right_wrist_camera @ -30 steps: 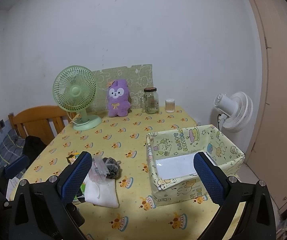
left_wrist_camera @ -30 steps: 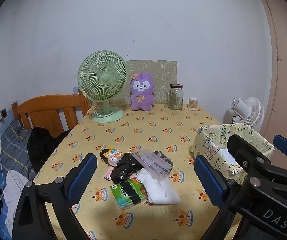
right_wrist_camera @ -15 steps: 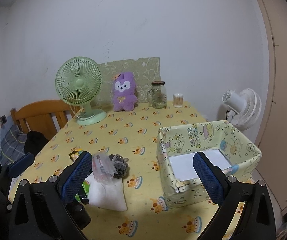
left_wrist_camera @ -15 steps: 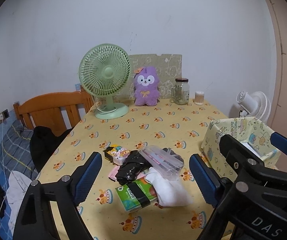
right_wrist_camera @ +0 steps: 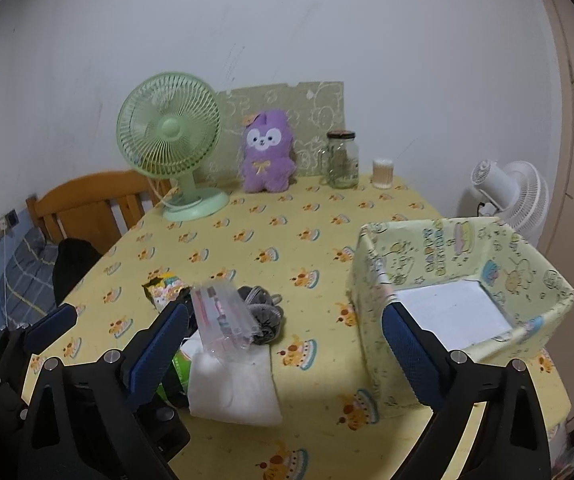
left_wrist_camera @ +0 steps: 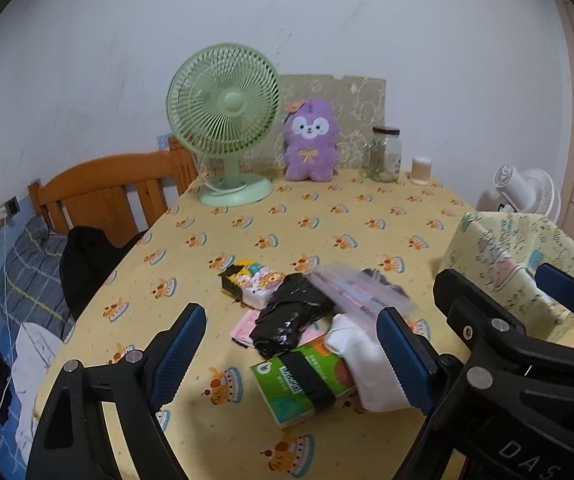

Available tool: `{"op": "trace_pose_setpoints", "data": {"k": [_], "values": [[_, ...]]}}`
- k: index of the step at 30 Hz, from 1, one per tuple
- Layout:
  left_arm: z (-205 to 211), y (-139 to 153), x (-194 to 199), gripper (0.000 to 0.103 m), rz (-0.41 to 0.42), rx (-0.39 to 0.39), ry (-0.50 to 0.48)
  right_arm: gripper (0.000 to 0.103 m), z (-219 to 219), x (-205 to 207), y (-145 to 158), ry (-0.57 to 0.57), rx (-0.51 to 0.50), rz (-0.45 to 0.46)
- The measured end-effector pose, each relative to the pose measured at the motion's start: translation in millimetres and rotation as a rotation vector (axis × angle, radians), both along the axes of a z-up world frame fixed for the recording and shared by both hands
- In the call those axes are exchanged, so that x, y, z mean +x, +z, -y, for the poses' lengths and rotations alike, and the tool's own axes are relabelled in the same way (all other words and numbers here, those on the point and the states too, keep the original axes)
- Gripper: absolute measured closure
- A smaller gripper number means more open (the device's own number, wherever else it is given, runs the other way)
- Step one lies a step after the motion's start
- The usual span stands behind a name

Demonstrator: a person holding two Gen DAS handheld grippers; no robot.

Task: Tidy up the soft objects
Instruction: 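Grasp the black wrapped bundle with the left tool while the right tool grasps the clear pen bag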

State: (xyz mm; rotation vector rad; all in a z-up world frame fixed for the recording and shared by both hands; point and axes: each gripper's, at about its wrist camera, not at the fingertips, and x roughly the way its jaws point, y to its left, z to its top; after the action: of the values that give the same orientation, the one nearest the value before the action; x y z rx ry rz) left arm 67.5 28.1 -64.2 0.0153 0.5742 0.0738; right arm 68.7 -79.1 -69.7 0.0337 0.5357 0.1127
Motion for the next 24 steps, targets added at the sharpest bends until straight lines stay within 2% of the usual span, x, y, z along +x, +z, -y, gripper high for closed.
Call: {"op": "trace_pose_setpoints", "data": {"k": [20, 24], "values": [[-29, -36, 38, 0.016, -0.120, -0.040, 0.050, 0.006, -35, 49, -32, 0.064, -0.058, -0.073], [-32, -43, 45, 0.016, -0.144, -0.043, 0.047, 0.013, -41, 58, -39, 0.082, -0.067, -0.097]]}}
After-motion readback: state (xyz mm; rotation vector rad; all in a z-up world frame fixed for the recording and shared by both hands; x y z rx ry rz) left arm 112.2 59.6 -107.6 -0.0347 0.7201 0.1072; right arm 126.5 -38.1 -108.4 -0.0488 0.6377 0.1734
